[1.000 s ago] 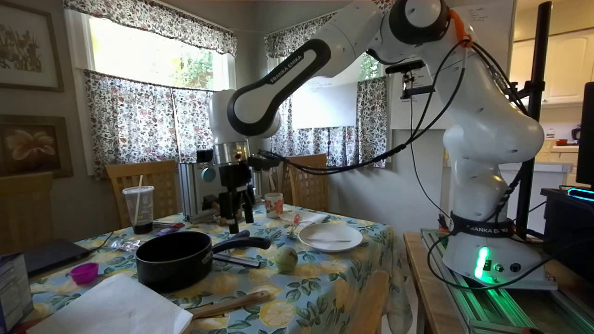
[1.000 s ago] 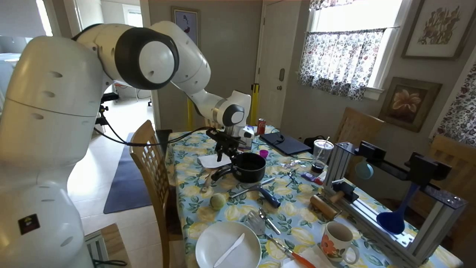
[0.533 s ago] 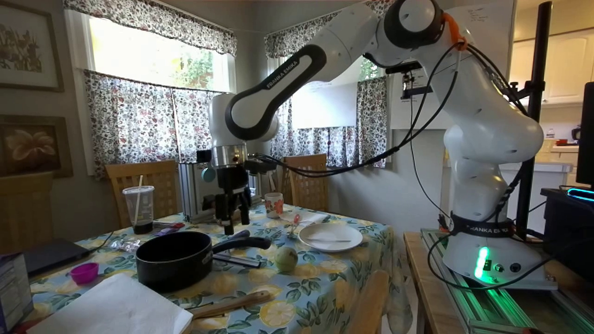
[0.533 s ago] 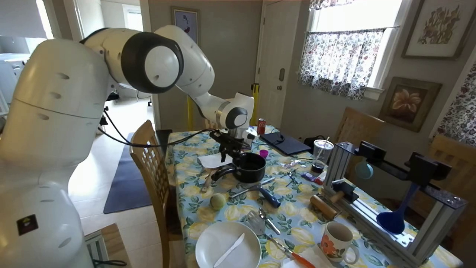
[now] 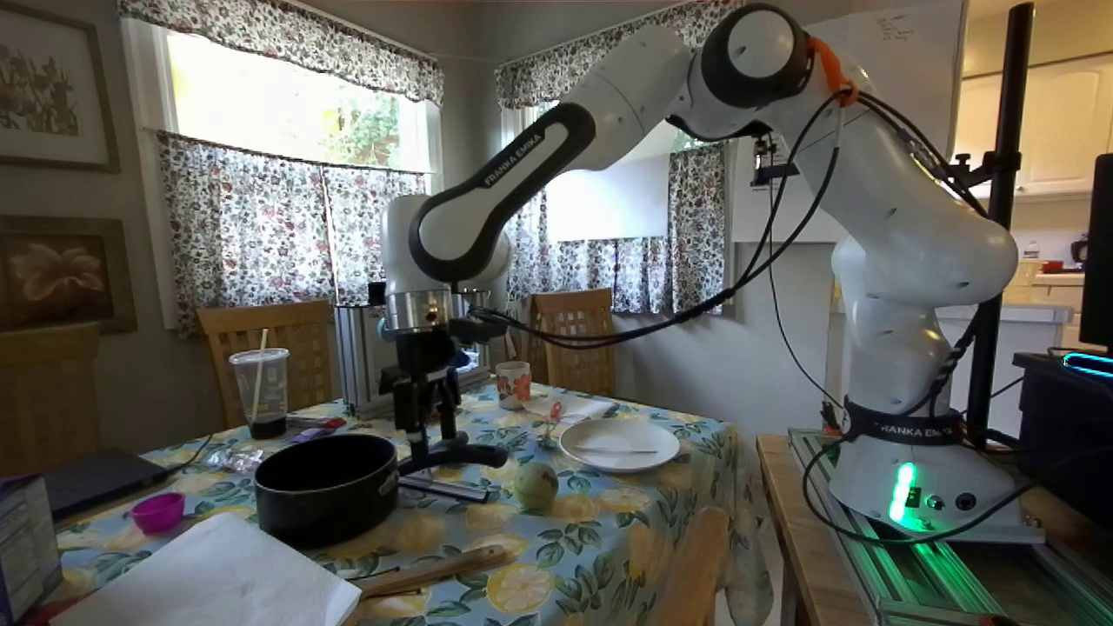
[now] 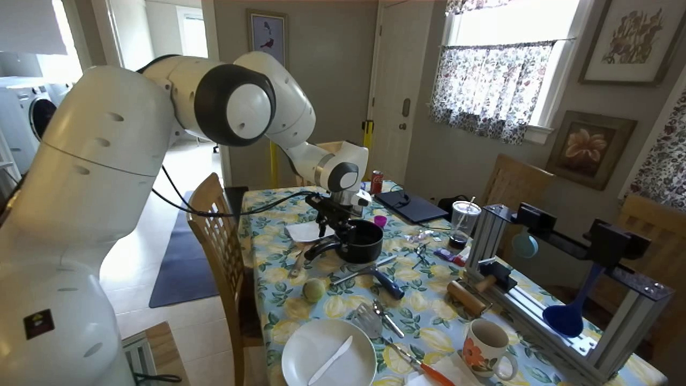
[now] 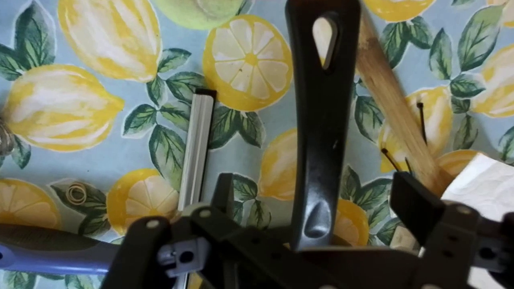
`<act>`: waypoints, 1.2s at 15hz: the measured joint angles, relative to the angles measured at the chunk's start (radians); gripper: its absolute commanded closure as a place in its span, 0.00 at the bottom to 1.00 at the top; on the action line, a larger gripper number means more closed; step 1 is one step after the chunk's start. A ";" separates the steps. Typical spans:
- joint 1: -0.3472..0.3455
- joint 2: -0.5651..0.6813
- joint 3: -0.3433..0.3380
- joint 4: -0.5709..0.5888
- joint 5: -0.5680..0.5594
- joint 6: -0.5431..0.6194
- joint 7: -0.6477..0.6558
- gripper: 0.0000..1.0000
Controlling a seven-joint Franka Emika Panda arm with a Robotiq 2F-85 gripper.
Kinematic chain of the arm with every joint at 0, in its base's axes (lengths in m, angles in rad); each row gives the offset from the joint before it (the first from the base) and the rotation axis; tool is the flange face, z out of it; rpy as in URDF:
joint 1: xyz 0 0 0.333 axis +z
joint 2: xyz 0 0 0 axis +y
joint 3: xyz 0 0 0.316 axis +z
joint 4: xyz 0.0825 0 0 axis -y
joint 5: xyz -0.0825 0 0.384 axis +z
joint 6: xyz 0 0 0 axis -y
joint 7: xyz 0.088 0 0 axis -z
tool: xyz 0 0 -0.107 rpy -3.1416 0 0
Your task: Move the pot to the slightly right
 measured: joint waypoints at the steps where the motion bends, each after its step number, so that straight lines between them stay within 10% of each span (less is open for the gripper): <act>1: 0.001 0.011 0.002 0.007 0.000 0.000 -0.003 0.28; 11: 0.034 0.069 0.003 0.071 -0.005 -0.002 0.001 0.93; 18: 0.055 0.066 -0.001 0.090 -0.017 -0.005 0.047 0.93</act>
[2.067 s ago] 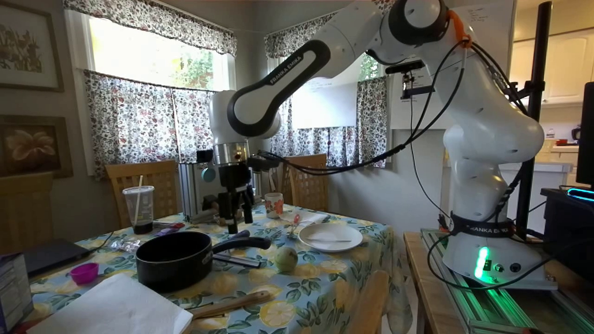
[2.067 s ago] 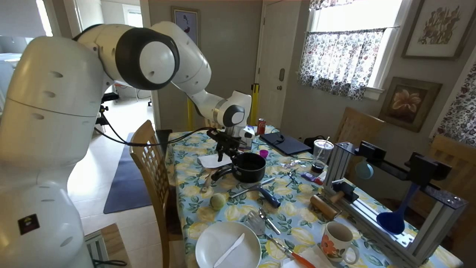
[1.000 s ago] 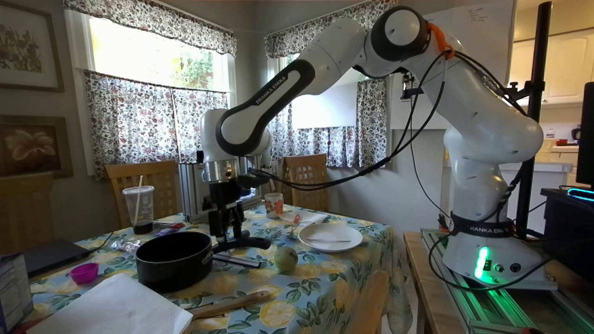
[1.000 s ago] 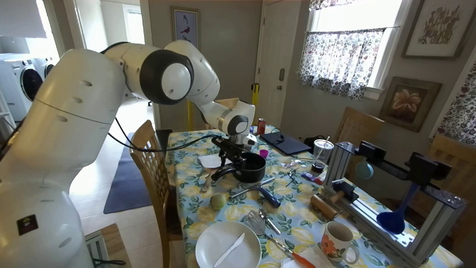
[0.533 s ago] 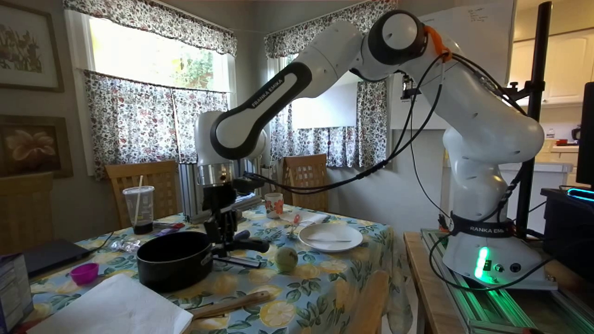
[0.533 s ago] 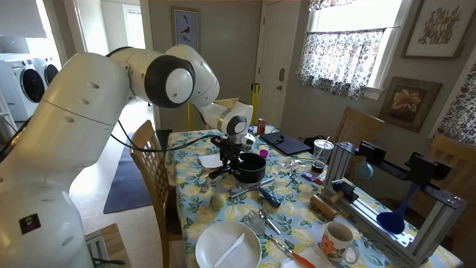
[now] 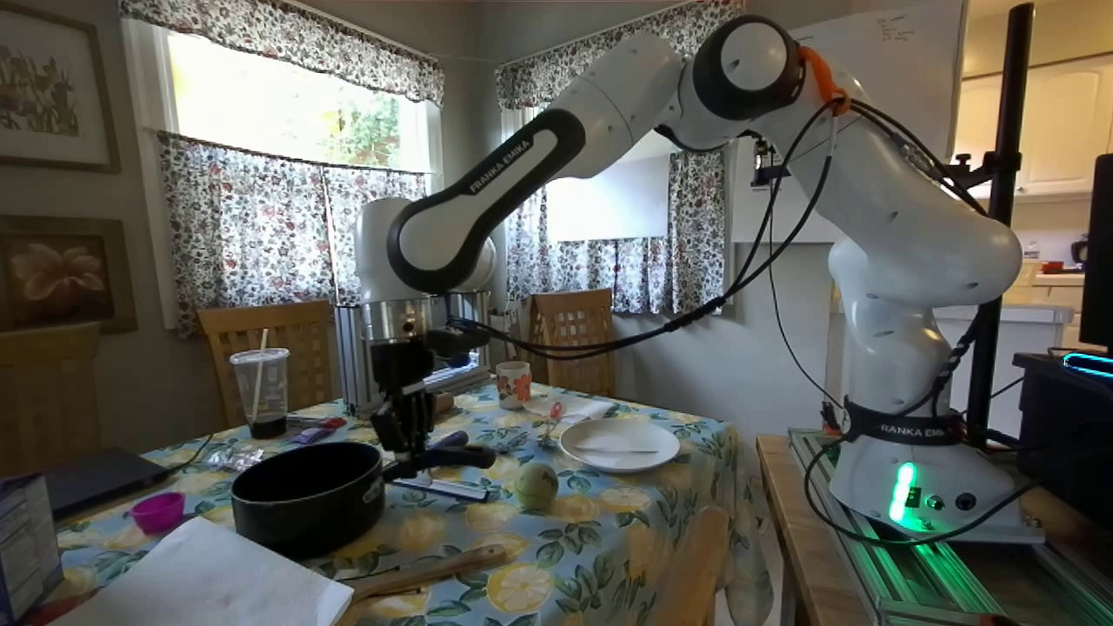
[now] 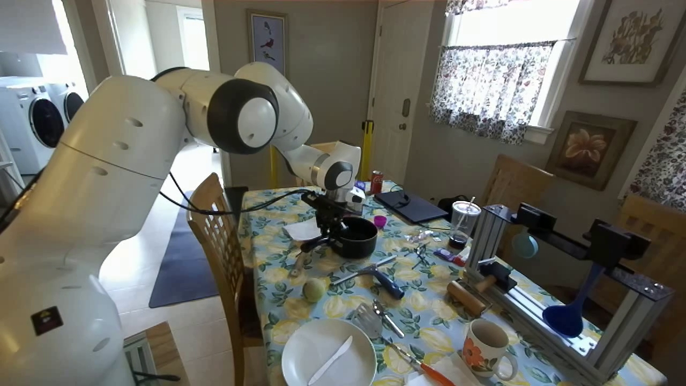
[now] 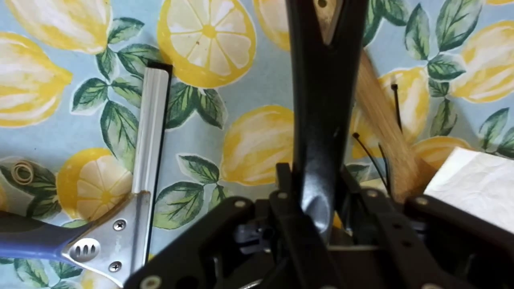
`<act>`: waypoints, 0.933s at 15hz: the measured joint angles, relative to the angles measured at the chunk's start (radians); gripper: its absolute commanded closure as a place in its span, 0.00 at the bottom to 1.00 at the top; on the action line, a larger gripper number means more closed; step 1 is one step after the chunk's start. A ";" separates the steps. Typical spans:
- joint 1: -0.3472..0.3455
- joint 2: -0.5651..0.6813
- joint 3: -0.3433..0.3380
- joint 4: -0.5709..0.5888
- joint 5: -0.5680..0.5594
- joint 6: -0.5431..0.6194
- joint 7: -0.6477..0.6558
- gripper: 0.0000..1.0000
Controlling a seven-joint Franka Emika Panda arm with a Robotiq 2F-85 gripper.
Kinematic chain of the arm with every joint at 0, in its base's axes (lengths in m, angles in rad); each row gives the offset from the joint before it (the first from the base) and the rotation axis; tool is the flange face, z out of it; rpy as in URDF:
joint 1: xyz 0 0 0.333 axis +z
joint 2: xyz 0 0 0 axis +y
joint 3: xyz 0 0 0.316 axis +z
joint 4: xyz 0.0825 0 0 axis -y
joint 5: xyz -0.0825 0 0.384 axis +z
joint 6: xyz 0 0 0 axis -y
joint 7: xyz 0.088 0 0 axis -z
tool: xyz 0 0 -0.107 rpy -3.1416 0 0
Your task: Move the pot to the slightly right
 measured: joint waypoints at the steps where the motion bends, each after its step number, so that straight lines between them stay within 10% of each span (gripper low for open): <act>1: 0.001 -0.004 0.000 0.000 0.000 0.001 0.007 0.93; 14: 0.026 -0.130 -0.029 -0.003 -0.060 0.006 0.140 0.93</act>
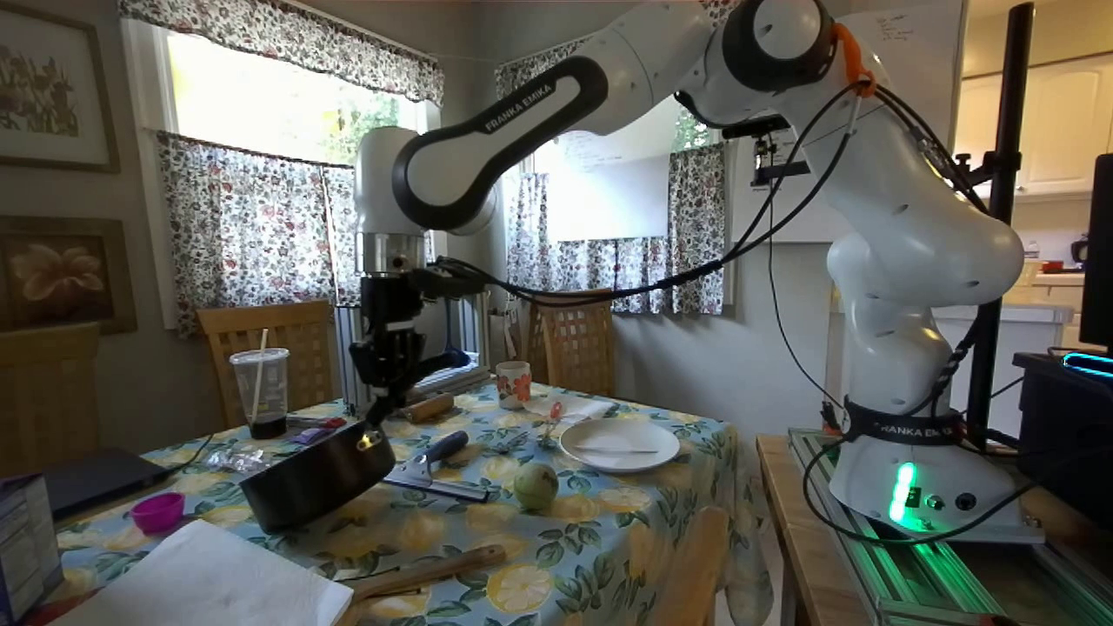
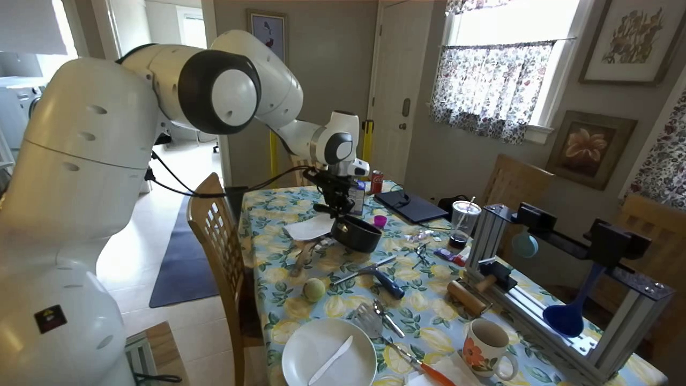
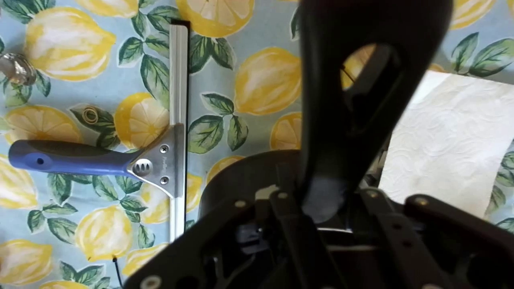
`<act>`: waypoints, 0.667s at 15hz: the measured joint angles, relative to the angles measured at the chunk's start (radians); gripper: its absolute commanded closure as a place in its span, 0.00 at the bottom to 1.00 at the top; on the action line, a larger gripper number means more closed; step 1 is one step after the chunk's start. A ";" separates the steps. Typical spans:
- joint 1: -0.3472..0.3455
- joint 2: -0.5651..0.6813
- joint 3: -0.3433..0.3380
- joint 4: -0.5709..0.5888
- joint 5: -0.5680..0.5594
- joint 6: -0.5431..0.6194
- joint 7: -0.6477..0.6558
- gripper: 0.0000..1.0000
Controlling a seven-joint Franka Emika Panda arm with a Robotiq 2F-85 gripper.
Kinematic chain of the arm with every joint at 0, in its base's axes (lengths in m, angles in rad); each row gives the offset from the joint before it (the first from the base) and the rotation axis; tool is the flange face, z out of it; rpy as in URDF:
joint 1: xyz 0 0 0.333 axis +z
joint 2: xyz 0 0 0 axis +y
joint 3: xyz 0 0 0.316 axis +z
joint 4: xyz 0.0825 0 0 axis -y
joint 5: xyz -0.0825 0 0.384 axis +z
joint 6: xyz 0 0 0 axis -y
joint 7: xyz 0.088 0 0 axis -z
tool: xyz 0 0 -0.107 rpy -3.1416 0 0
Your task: Move the pot to the slightly right
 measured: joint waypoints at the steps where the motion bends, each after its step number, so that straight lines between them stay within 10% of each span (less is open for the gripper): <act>1: 0.000 0.000 -0.001 0.000 0.000 0.000 0.003 0.93; 10: 0.036 -0.011 -0.037 -0.001 -0.154 0.073 0.057 0.93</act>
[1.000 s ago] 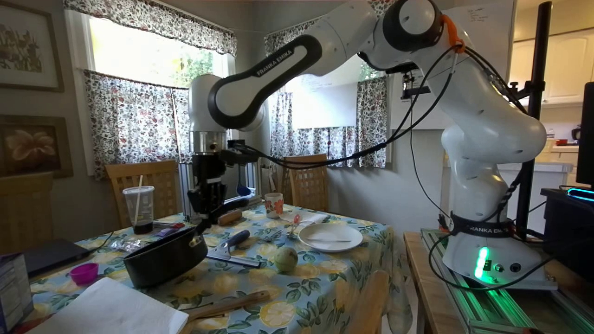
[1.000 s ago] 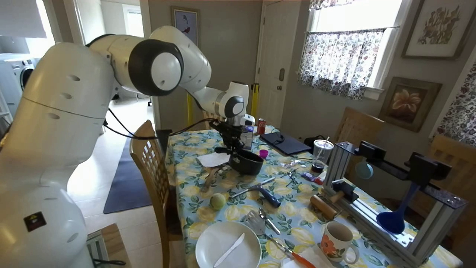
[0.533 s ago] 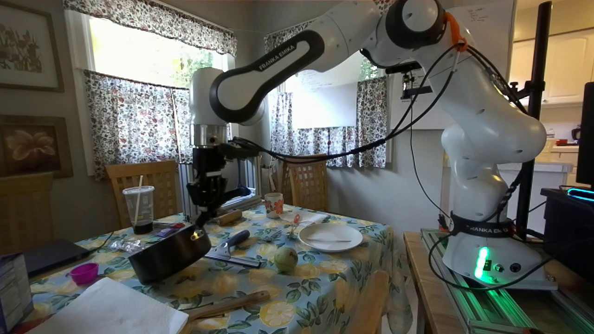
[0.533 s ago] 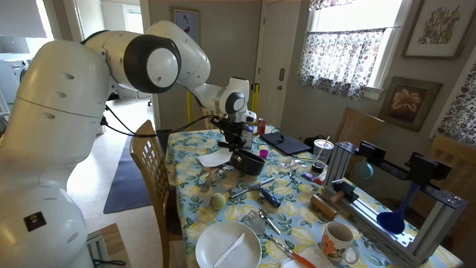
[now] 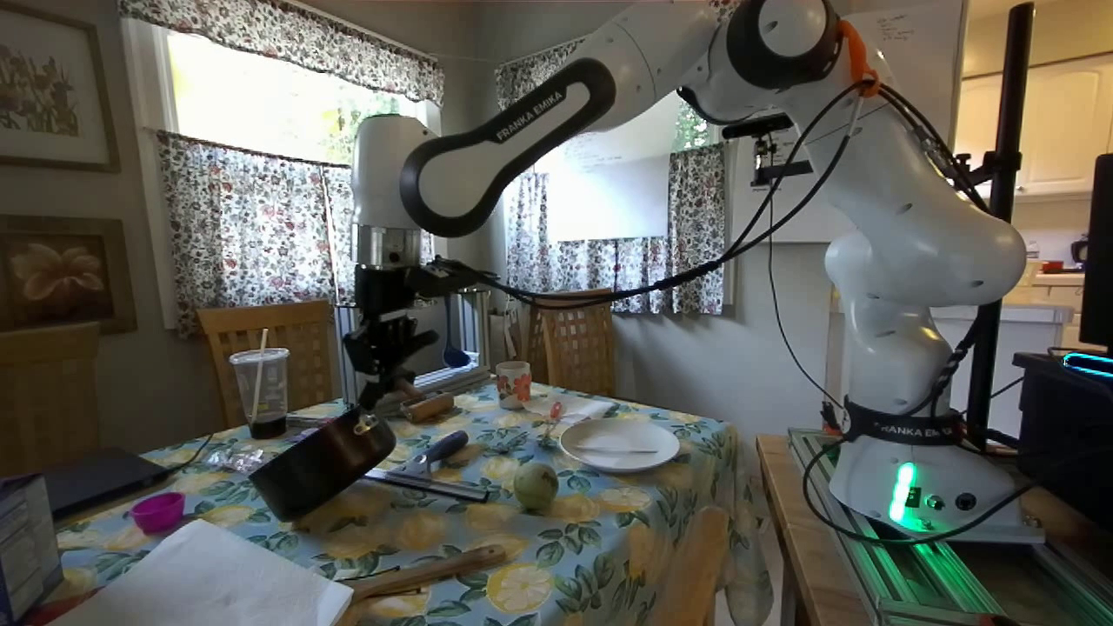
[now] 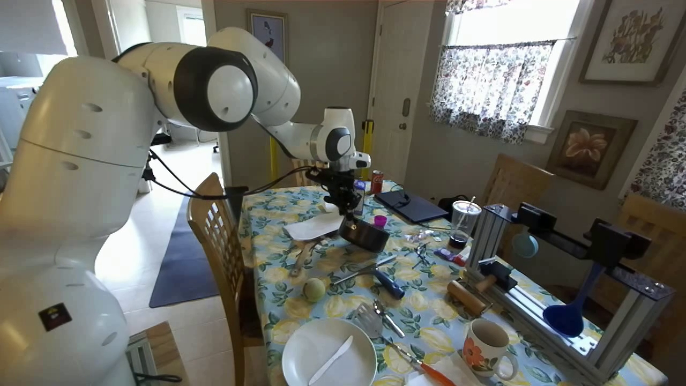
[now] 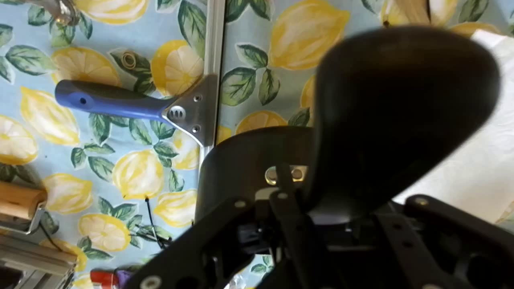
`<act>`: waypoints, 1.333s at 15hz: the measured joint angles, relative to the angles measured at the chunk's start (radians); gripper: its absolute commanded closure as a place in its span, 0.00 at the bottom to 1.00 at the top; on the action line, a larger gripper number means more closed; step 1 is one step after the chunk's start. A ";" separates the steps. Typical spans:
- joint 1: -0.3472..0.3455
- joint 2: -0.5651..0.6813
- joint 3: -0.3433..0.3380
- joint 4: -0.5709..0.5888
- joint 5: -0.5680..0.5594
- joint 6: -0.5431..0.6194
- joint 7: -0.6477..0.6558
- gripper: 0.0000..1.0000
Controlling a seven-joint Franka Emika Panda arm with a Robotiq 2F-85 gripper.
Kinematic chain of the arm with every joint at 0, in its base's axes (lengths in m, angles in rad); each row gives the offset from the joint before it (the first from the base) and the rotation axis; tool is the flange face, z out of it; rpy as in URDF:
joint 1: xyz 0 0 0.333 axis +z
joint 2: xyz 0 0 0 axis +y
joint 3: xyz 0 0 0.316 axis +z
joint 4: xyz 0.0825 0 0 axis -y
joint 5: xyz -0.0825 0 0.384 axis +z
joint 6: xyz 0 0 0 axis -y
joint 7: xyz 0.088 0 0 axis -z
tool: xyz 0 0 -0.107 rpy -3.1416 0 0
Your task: Move the pot to the slightly right
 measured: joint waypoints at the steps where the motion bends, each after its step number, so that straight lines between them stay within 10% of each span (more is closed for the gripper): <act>1: 0.007 -0.002 -0.006 -0.001 -0.022 0.009 0.012 0.93; 20: 0.078 -0.120 -0.105 -0.193 -0.346 0.214 0.318 0.93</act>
